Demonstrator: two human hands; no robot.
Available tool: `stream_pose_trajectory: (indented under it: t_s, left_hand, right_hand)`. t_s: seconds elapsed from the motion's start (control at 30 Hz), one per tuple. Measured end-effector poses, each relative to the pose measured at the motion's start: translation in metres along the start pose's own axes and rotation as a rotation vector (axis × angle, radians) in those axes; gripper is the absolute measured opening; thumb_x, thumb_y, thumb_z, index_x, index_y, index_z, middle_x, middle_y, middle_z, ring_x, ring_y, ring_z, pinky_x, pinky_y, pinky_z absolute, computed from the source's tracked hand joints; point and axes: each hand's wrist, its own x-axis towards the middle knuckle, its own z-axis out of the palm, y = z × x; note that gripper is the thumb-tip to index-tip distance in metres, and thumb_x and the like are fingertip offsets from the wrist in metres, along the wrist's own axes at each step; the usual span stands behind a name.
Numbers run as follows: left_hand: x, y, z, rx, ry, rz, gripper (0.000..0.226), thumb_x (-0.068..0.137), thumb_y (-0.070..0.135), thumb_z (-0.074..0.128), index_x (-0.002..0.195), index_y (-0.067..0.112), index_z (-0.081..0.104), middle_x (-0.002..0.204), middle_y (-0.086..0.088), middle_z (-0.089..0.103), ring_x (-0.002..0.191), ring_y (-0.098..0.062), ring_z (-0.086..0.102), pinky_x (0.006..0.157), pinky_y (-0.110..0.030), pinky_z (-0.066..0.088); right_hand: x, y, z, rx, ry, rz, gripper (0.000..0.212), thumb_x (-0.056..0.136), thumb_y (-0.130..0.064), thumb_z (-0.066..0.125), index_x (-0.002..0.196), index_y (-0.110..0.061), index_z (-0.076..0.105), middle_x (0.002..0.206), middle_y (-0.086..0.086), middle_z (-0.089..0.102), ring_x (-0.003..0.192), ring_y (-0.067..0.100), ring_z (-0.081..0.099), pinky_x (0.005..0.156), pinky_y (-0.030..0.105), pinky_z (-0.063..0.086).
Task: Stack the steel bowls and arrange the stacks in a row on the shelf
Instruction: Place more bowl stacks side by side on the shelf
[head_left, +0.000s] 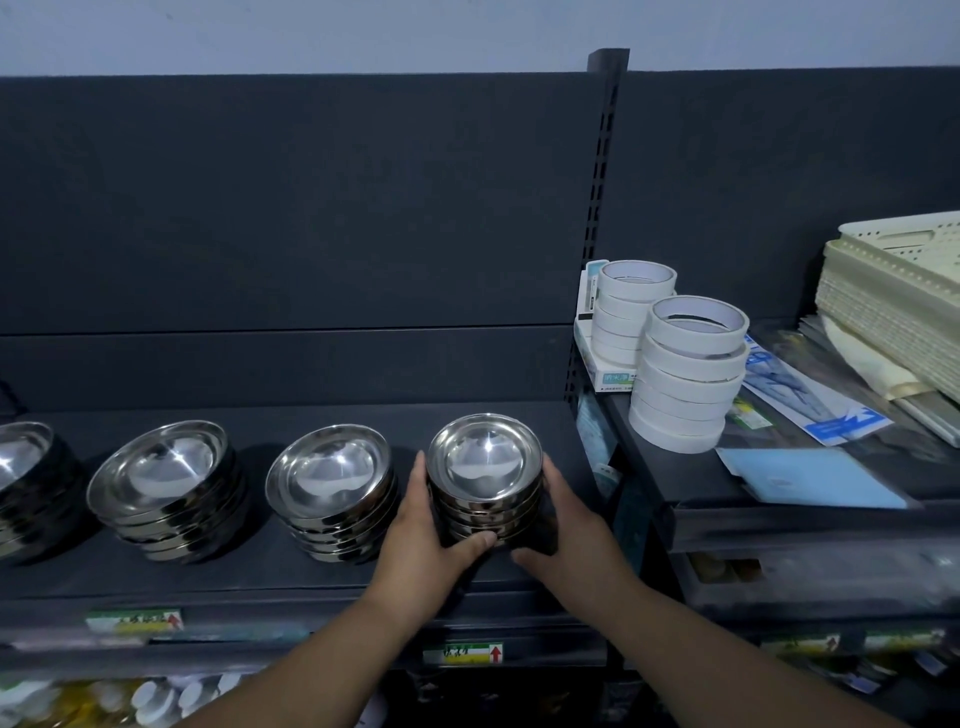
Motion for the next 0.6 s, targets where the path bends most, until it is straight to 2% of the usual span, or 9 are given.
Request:
stream_pose_trajectory:
  t_s: [0.37,0.47,0.6]
  left_hand:
    - [0.006,-0.001,-0.001,-0.020,-0.044,0.007,0.112,0.069,0.029,0.084,0.150,0.037,0.007,0.144,0.013,0.045,0.132,-0.003,0.043,0.113,-0.035,0.036]
    - [0.007,0.003,0.003,-0.028,-0.075,0.012,0.111,0.070,0.027,0.083,0.150,0.039,0.007,0.145,0.014,0.042,0.132,-0.005,0.042,0.113,-0.036,0.036]
    - [0.009,0.004,0.006,-0.029,-0.093,-0.006,0.112,0.069,0.029,0.083,0.149,0.042,0.006,0.149,0.011,0.038,0.135,-0.008,0.039,0.114,-0.038,0.035]
  right_hand:
    - [-0.005,0.004,0.005,0.000,0.063,-0.001,0.109,0.071,-0.021,0.080,0.152,-0.039,0.008,0.146,-0.010,0.046,0.131,0.006,0.046,0.110,0.032,0.040]
    - [-0.009,0.003,0.001,-0.009,0.102,-0.008,0.105,0.072,-0.019,0.079,0.152,-0.037,0.013,0.140,-0.011,0.050,0.126,0.004,0.049,0.105,0.021,0.039]
    - [-0.013,0.003,-0.003,-0.028,0.108,-0.010,0.102,0.073,-0.016,0.079,0.150,-0.037,0.016,0.132,-0.021,0.047,0.121,-0.003,0.045,0.096,0.002,0.031]
